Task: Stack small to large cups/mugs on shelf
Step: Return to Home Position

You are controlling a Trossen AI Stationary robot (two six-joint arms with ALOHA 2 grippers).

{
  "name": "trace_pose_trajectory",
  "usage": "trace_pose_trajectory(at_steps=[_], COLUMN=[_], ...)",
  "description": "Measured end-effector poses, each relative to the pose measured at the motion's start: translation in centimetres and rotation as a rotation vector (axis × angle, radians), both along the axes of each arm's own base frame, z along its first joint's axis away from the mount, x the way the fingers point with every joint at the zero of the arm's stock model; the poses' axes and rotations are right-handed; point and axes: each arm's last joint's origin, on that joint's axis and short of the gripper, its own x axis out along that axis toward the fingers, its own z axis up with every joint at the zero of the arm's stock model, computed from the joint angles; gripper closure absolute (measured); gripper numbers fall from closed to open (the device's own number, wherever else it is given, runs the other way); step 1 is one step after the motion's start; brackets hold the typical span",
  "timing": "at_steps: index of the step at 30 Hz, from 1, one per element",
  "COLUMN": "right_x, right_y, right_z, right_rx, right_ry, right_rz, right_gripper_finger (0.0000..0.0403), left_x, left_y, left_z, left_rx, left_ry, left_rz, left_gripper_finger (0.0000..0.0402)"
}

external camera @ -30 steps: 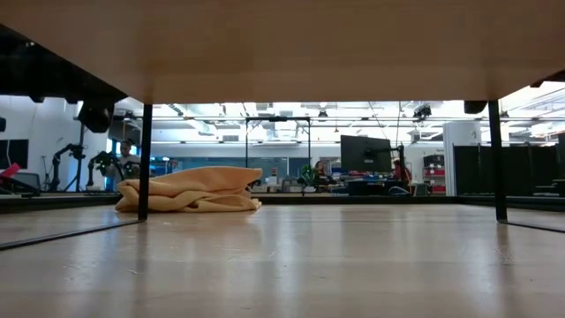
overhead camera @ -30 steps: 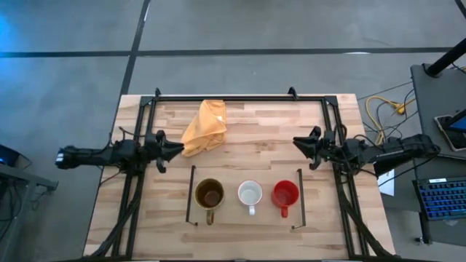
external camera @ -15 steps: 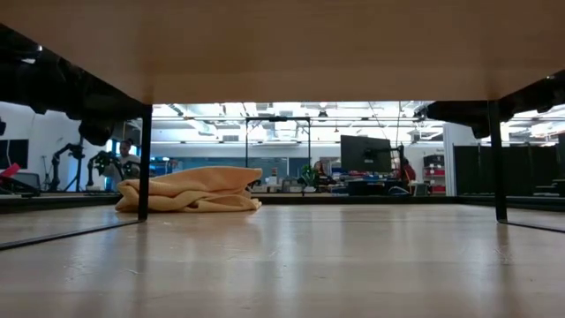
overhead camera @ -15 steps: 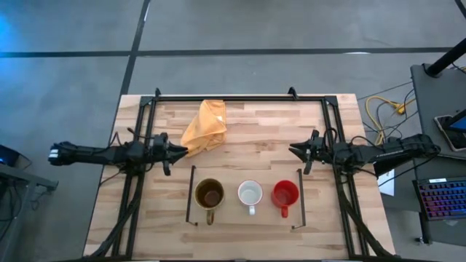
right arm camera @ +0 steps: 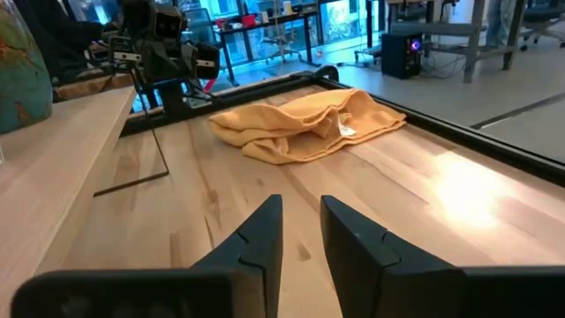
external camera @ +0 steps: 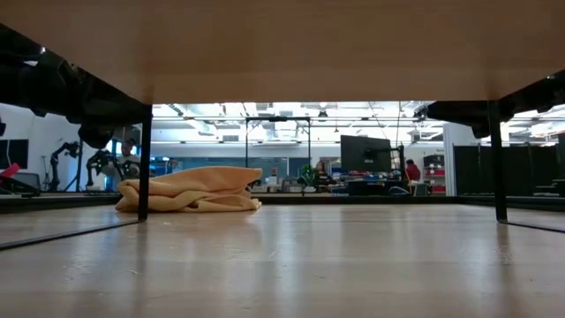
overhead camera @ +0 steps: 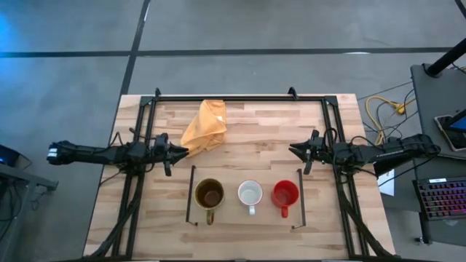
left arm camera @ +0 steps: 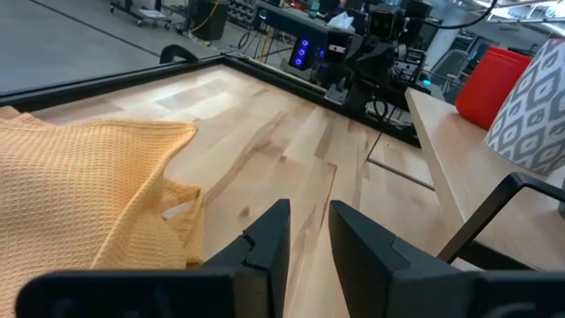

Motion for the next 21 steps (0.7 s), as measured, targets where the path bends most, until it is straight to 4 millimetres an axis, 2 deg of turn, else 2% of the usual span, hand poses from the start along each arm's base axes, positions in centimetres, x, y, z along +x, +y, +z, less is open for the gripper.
trace_pose_trajectory(at_steps=[8, 21], right_x=[0.00, 0.00], right_y=[0.00, 0.00], right_z=[0.00, 0.00], right_rx=[0.000, 0.000], right_ry=[0.000, 0.000], right_rz=[0.000, 0.000], right_gripper_finger=[0.0321, 0.0331], left_x=[0.00, -0.01], left_y=[0.00, 0.00], left_z=[0.01, 0.02], left_rx=[0.000, 0.000], left_ry=[-0.001, -0.002], left_rz=[0.000, 0.000], left_gripper_finger=[0.0334, 0.0334])
